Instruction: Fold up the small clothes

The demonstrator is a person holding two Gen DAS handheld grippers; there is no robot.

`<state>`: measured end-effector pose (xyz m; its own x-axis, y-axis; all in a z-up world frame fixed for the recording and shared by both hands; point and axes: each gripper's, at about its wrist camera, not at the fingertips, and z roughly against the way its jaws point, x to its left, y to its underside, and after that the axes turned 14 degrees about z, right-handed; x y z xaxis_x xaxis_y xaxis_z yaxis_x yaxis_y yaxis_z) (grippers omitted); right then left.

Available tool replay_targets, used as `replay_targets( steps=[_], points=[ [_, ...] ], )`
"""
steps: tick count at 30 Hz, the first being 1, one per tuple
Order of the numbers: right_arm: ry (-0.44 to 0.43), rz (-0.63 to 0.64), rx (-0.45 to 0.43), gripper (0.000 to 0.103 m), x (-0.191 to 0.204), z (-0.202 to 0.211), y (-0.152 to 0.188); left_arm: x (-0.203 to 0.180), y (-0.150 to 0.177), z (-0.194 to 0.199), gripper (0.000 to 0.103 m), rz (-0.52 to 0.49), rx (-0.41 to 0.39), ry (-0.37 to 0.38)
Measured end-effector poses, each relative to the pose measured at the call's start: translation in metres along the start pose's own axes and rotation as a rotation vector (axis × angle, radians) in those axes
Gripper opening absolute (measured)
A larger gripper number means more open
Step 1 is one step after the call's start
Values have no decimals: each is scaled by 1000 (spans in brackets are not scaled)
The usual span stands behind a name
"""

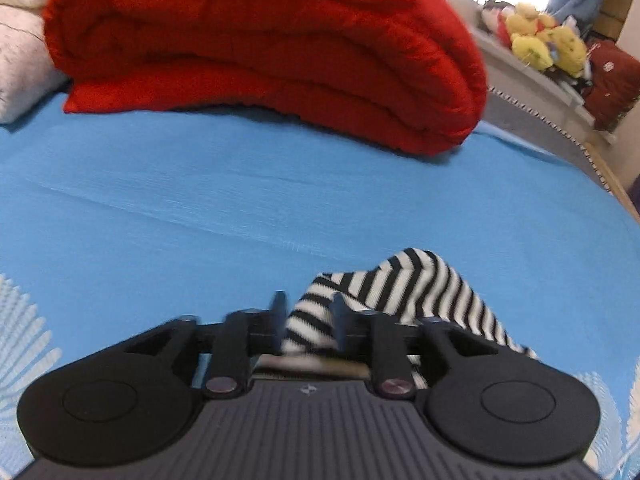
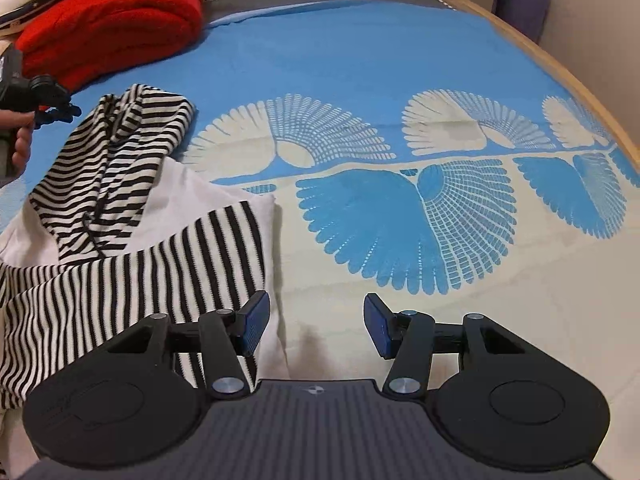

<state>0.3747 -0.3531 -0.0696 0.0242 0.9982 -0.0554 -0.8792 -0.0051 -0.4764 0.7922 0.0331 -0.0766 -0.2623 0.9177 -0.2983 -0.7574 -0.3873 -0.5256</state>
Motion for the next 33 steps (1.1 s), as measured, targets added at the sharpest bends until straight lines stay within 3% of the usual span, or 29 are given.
replay_targets(
  steps=[2, 6, 7, 8, 9, 10, 12, 16, 20, 22, 25, 27, 29, 32, 33],
  points=[
    [-12, -4, 4, 54, 1, -2, -1, -2, -5, -17, 48, 11, 10, -10],
    [-11, 14, -13, 54, 3, 2, -3, -5, -7, -44, 50, 38, 47, -24],
    [-8, 15, -12, 54, 3, 2, -3, -6, -5, -48, 47, 34, 62, -14],
    [-4, 14, -6, 54, 2, 0, -3, -9, -3, -50, 27, 22, 74, -4],
    [1, 11, 0, 54, 0, -2, -3, -13, 1, -50, 13, -9, 83, 7],
    [5, 6, 6, 54, -1, -3, -3, -20, 3, -48, 5, -58, 76, -1],
    [2, -1, 3, 54, -3, -2, -4, -28, 7, -30, 4, -128, 22, 9],
    [-9, -8, -32, 54, -6, 11, -9, -32, 19, 44, 3, -202, -64, 158],
    [-17, -43, -64, 54, -12, 24, -13, -18, 79, 155, 3, -332, -108, 344],
    [-34, -61, -85, 54, -13, 33, -13, -2, 132, 211, 3, -409, -71, 433],
    [-42, -79, -117, 54, -15, 46, -13, 33, 218, 271, 4, -553, 103, 516],
    [-55, -106, -134, 54, -16, 53, -13, 56, 259, 294, 9, -639, 252, 458],
    [-75, -133, -151, 54, -16, 58, -13, 81, 263, 305, 10, -526, 299, 403],
    [-121, -166, -166, 53, -10, 61, -11, 122, 234, 308, 28, -121, 219, 334],
    [-142, -175, -166, 53, -7, 60, -11, 129, 225, 302, 29, -32, 182, 296]
  ],
)
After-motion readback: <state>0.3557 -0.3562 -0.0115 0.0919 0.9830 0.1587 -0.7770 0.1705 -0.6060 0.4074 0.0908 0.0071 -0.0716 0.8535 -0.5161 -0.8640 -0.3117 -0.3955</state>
